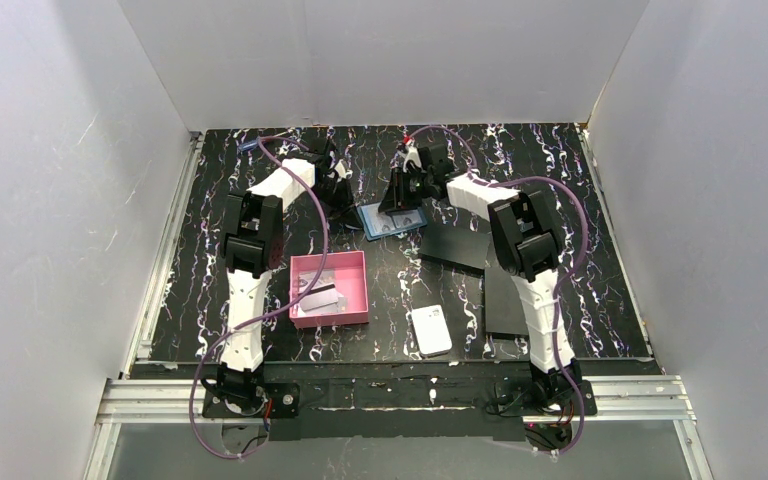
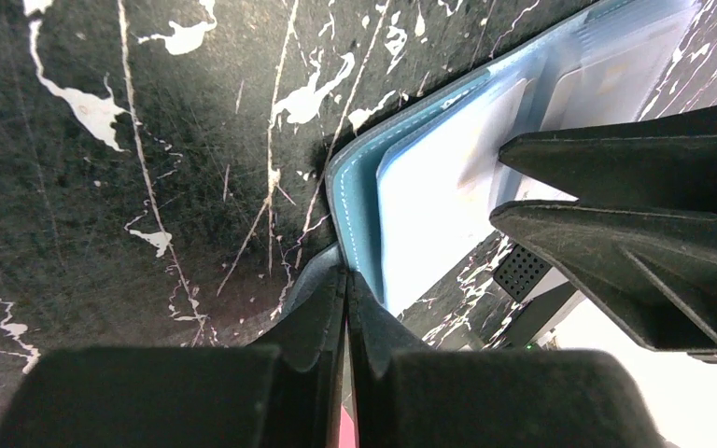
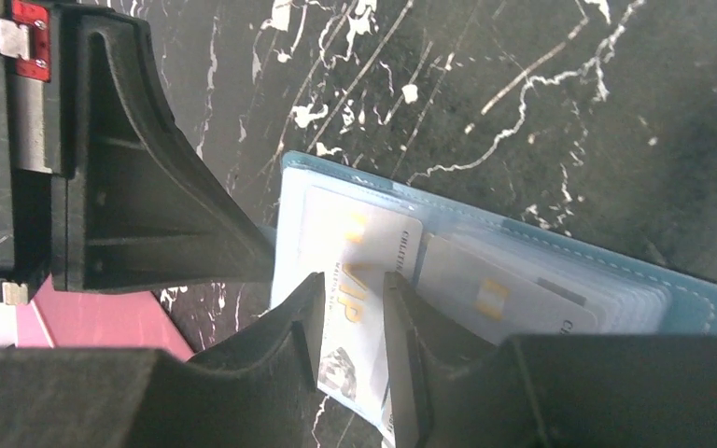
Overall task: Put the credit cards into the card holder
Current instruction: Insert the credit card into the card holder.
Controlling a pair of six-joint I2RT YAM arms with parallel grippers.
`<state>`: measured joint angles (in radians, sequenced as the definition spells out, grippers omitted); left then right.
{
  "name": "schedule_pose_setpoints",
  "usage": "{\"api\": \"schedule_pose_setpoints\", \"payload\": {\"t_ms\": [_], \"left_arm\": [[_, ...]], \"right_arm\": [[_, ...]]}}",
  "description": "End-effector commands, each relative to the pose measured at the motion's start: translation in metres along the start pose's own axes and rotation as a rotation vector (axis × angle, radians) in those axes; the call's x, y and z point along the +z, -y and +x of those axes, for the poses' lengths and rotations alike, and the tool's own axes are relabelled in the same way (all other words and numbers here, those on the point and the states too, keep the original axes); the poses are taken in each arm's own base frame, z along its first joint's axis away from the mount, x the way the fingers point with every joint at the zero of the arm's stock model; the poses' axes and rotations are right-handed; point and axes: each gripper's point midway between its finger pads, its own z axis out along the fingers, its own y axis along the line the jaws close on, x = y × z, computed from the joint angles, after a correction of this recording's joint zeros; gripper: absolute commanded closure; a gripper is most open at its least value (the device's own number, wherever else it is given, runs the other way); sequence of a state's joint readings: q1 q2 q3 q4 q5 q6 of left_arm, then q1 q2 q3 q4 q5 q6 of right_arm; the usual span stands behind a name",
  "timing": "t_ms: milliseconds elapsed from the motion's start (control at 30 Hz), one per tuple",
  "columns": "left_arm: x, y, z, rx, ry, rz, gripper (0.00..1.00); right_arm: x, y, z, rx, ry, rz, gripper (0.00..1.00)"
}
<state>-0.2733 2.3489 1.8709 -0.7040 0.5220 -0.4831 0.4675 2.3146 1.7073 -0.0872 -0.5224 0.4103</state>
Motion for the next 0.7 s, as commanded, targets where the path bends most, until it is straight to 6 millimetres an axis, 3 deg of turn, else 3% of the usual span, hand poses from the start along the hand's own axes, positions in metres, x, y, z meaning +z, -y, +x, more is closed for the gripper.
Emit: {"api": "schedule_pose_setpoints", "payload": {"t_ms": [0,233,400,667], "left_arm": [[0.003,-0.002,0.002,0.013,-0.02,-0.011,0.99],[0.002,-0.001,0.002,0.016,-0.021,-0.009,1.0],[0.0,0.0,0.003,0.025,-0.02,-0.01,1.0],[0.001,-0.001,0.006,0.024,-0.029,-0.01,1.0]], "right_arm": [[0.015,0.001,0.009,0.002,-0.032,0.011,0.61],[0.007,-0.037,-0.001,0.027,-0.004,-0.126,0.61],[-0.016,-0.029,-0.013,-0.059,0.006,0.012,0.52],[-0.025,-0.033,0.009,-0.115,-0.039,0.074,0.48]]}}
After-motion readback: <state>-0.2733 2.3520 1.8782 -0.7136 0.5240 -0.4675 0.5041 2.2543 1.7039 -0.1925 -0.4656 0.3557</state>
